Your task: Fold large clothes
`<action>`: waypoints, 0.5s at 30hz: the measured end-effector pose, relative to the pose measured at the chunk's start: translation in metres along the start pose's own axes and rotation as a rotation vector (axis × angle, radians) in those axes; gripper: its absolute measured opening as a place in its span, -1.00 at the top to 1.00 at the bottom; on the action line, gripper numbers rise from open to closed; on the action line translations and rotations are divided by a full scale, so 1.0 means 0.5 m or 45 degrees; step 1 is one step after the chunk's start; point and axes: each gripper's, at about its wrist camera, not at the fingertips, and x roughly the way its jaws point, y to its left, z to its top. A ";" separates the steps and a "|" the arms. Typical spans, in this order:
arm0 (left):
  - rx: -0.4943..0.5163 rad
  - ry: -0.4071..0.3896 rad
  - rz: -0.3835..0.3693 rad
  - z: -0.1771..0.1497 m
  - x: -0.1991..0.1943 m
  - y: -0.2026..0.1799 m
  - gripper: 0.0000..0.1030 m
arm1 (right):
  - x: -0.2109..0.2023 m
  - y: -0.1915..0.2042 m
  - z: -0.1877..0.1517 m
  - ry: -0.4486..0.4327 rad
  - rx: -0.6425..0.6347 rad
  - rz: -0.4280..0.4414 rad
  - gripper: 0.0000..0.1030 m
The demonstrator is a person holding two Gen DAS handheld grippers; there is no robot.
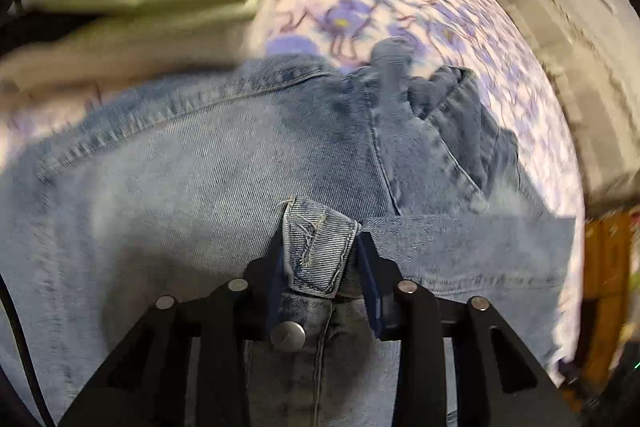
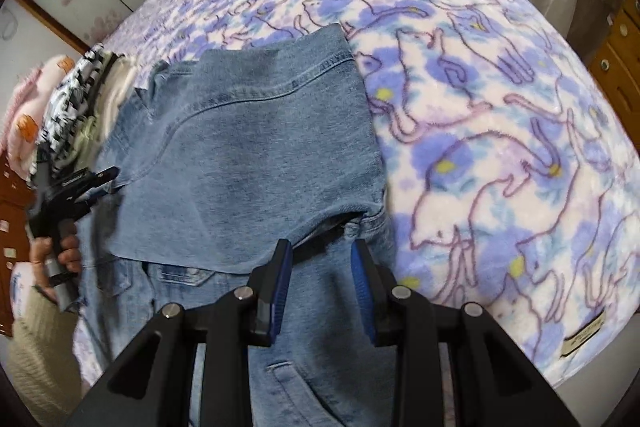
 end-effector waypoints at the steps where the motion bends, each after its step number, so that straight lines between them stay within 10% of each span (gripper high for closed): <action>1: 0.037 -0.036 0.018 -0.003 -0.014 -0.011 0.47 | 0.002 -0.002 0.007 0.014 0.015 -0.003 0.40; 7: -0.056 -0.281 0.070 -0.047 -0.114 0.016 0.47 | -0.023 0.017 0.081 -0.113 -0.062 -0.079 0.40; 15: -0.175 -0.120 0.074 -0.073 -0.054 0.070 0.18 | 0.098 0.010 0.242 -0.120 -0.099 -0.115 0.40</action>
